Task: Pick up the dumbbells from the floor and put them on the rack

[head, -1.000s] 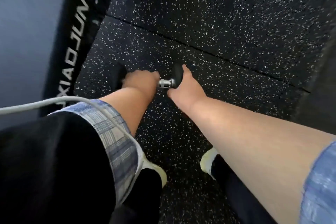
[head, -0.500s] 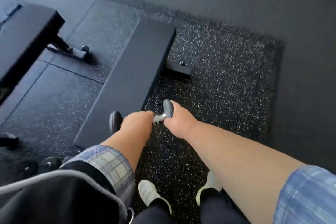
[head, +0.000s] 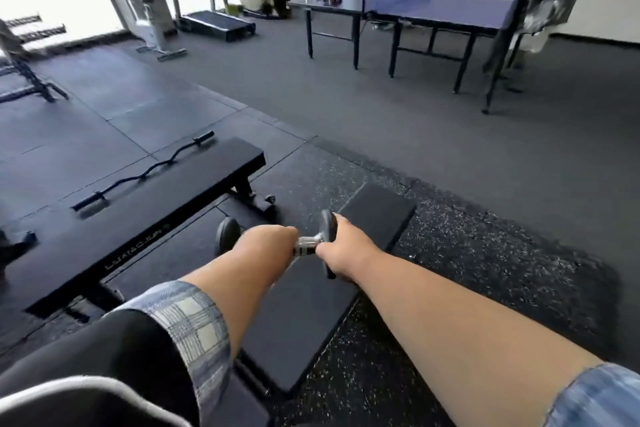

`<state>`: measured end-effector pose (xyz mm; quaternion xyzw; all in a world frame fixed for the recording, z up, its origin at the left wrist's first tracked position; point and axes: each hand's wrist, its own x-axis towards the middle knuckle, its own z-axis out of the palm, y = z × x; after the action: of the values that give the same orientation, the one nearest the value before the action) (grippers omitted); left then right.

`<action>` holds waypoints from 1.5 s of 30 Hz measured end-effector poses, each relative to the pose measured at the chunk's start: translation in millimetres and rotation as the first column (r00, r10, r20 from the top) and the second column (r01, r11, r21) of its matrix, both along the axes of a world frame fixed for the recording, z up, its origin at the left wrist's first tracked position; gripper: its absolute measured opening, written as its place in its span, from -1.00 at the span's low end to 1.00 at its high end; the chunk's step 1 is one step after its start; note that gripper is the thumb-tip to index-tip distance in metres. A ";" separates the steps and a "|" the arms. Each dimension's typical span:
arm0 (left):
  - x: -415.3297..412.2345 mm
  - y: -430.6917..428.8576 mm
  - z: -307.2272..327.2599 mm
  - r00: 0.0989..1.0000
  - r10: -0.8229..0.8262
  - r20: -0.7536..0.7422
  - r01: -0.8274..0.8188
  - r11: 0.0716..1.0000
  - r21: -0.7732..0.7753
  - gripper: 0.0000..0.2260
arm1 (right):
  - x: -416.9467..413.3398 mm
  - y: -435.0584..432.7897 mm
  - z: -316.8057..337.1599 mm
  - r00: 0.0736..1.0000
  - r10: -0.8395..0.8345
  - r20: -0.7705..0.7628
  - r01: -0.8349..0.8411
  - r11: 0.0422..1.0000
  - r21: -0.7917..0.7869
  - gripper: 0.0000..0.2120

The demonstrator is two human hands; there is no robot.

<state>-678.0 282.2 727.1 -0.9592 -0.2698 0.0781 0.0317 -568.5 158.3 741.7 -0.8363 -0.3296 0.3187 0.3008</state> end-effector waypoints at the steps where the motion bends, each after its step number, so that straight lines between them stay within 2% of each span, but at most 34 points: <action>1: -6.9 4.8 5.5 0.999 0.028 0.021 -0.028 1.000 0.000 -0.90 | -2.8 8.2 6.9 0.999 0.030 0.011 -0.030 1.000 0.008 -0.26; 4: -21.3 12.8 21.4 0.991 0.134 0.007 -0.134 0.990 0.032 -0.93 | -9.0 27.2 21.6 0.993 0.114 0.032 -0.116 0.992 0.057 -0.27; 10: -43.6 15.0 51.0 0.943 0.318 -0.098 -0.316 0.948 0.042 -0.82 | -16.2 54.2 40.1 0.946 0.322 0.046 -0.325 0.925 0.198 -0.38; 12: -56.0 9.6 66.8 0.920 0.326 -0.217 -0.305 0.944 0.126 -0.83 | -18.9 61.9 47.6 0.907 0.418 0.047 -0.416 0.875 0.247 -0.44; 13: -60.9 1.3 77.3 0.924 0.315 -0.216 -0.304 0.949 0.081 -0.85 | -20.2 64.0 50.7 0.887 0.461 0.037 -0.453 0.848 0.275 -0.50; 14: -71.4 -3.3 83.5 0.889 0.309 -0.338 -0.317 0.948 0.034 -0.87 | -21.7 65.1 53.3 0.865 0.502 0.019 -0.483 0.821 0.304 -0.56; 15: -89.7 -0.5 88.8 0.857 0.354 -0.374 -0.327 0.935 0.134 -0.87 | -23.8 65.5 55.4 0.841 0.540 0.003 -0.511 0.795 0.327 -0.61; 16: -99.0 -3.7 91.6 0.820 0.477 -0.316 -0.456 0.879 0.143 -0.86 | -27.6 64.9 57.8 0.815 0.579 -0.018 -0.538 0.768 0.347 -0.62; 17: -99.1 -16.0 90.5 0.756 0.629 -0.179 -0.636 0.771 0.024 -0.84 | -32.6 63.5 59.6 0.782 0.623 -0.036 -0.570 0.737 0.363 -0.57; 18: -107.1 -25.4 93.7 0.744 0.659 -0.110 -0.662 0.749 0.006 -0.82 | -39.3 62.0 60.8 0.741 0.669 -0.052 -0.606 0.700 0.378 -0.49; 19: -115.9 -29.0 95.6 0.731 0.680 -0.049 -0.677 0.733 0.063 -0.81 | -47.7 60.7 60.3 0.696 0.715 -0.073 -0.639 0.662 0.392 -0.37; 21: -142.1 -44.9 90.9 0.699 0.713 0.059 -0.715 0.698 0.044 -0.80 | -67.3 55.9 55.9 0.603 0.789 -0.122 -0.686 0.590 0.425 -0.10; 24: -182.7 -87.8 90.6 0.562 0.824 0.071 -0.822 0.566 -0.066 -0.76 | -102.3 39.6 50.0 0.465 0.872 -0.152 -0.770 0.483 0.418 0.23; 26: -207.3 -121.0 89.4 0.475 0.879 0.033 -0.874 0.476 -0.094 -0.76 | -127.6 23.4 45.2 0.363 0.918 -0.162 -0.823 0.397 0.407 0.33; 30: -256.9 -197.8 88.2 0.169 0.986 0.017 -0.939 0.166 -0.303 -0.92 | -182.6 -17.0 35.0 0.113 0.979 -0.170 -0.896 0.175 0.408 0.33; 32: -280.6 -237.6 89.4 0.070 0.997 0.032 -0.946 0.076 -0.316 -0.95 | -212.5 -36.8 31.2 0.017 0.988 -0.154 -0.911 0.079 0.405 0.30; 37: -351.1 -338.1 90.2 0.008 0.999 0.031 -0.976 0.015 -0.216 -0.85 | -297.2 -96.6 24.9 -0.161 0.967 -0.196 -0.913 -0.070 0.401 0.29; 40: -403.1 -391.9 85.7 -0.132 0.991 -0.007 -0.967 -0.130 -0.218 -0.79 | -354.5 -141.5 21.4 -0.227 0.957 -0.183 -0.912 -0.143 0.383 0.30; 41: -422.4 -410.7 83.1 -0.145 0.989 -0.022 -0.966 -0.146 -0.215 -0.78 | -375.0 -157.4 20.1 -0.243 0.954 -0.176 -0.911 -0.162 0.378 0.30; 43: -461.5 -448.9 78.1 -0.098 0.995 -0.004 -0.976 -0.097 -0.193 -0.76 | -415.9 -189.5 18.3 -0.267 0.948 -0.172 -0.911 -0.191 0.365 0.29; 45: -500.9 -485.1 77.5 -0.106 0.994 0.027 -0.980 -0.099 -0.175 -0.75 | -457.9 -218.6 16.3 -0.297 0.937 -0.182 -0.900 -0.211 0.381 0.26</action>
<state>-1179.0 -202.9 804.6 -0.4475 -0.8881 0.0175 -0.1035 -1026.4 -60.3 758.0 -0.1576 -0.7951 0.5844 0.0368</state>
